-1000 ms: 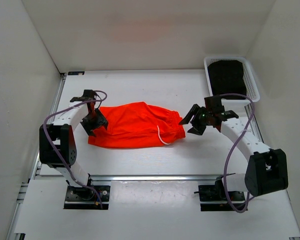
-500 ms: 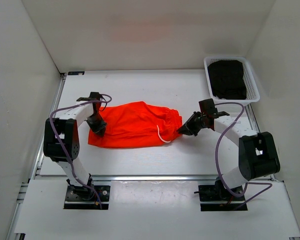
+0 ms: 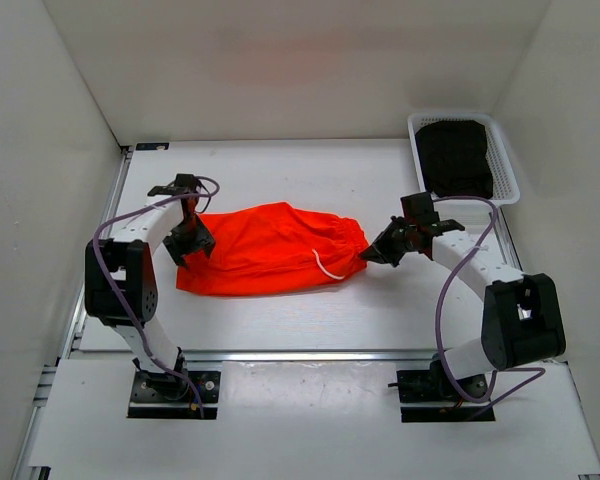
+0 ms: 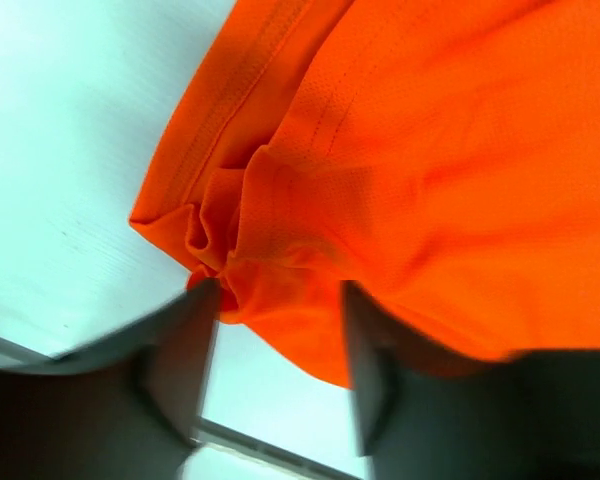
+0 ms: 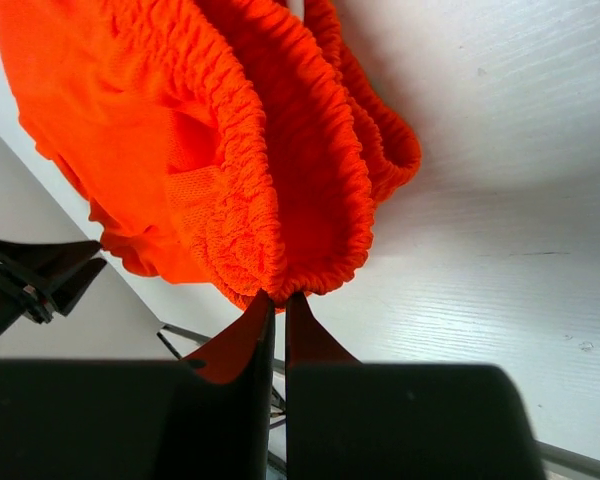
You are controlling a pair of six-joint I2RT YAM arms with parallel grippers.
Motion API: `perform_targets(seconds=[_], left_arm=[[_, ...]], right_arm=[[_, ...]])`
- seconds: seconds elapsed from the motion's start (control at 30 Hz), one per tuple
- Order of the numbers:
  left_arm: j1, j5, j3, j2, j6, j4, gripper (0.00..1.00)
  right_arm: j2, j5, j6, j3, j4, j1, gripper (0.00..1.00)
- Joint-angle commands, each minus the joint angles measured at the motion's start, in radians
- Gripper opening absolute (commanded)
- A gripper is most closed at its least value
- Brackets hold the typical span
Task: Fold and stack the shorts
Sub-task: Fold the shorts
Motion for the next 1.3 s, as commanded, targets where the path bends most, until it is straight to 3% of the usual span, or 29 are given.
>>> perform_targets(seconds=[0.0,0.07,0.17,0.5,0.53,0.57,0.87,1.1,1.27], left_arm=[[0.006,-0.020,0.027,-0.057,0.007,0.004,0.72],[0.006,-0.020,0.016,-0.044,0.007,0.015,0.80],[0.006,-0.030,0.016,0.001,0.007,0.024,0.78],[0.006,-0.021,0.076,0.100,0.047,0.034,0.33],[0.006,-0.021,0.076,0.101,0.047,0.034,0.26],[0.006,-0.021,0.085,0.101,0.047,0.034,0.11],[0.015,-0.063,0.207,0.024,0.047,-0.077,0.11],[0.104,-0.032,0.509,0.094,0.079,-0.175,0.11],[0.143,0.028,0.806,0.131,0.101,-0.248,0.11]], right_arm=[[-0.027,0.031,-0.027,0.038,-0.018,0.005,0.00],[-0.027,0.031,-0.027,0.038,-0.018,0.005,0.00],[-0.027,0.031,-0.036,0.038,-0.018,0.005,0.00],[-0.027,0.040,-0.036,0.038,-0.018,0.005,0.00],[-0.027,0.040,-0.036,0.038,-0.018,0.005,0.00],[-0.027,0.040,-0.036,0.038,-0.018,0.005,0.00],[-0.027,0.049,-0.057,0.077,-0.028,0.005,0.00],[0.071,0.097,-0.128,0.283,-0.028,0.014,0.00],[0.094,0.097,-0.182,0.430,0.015,0.014,0.00]])
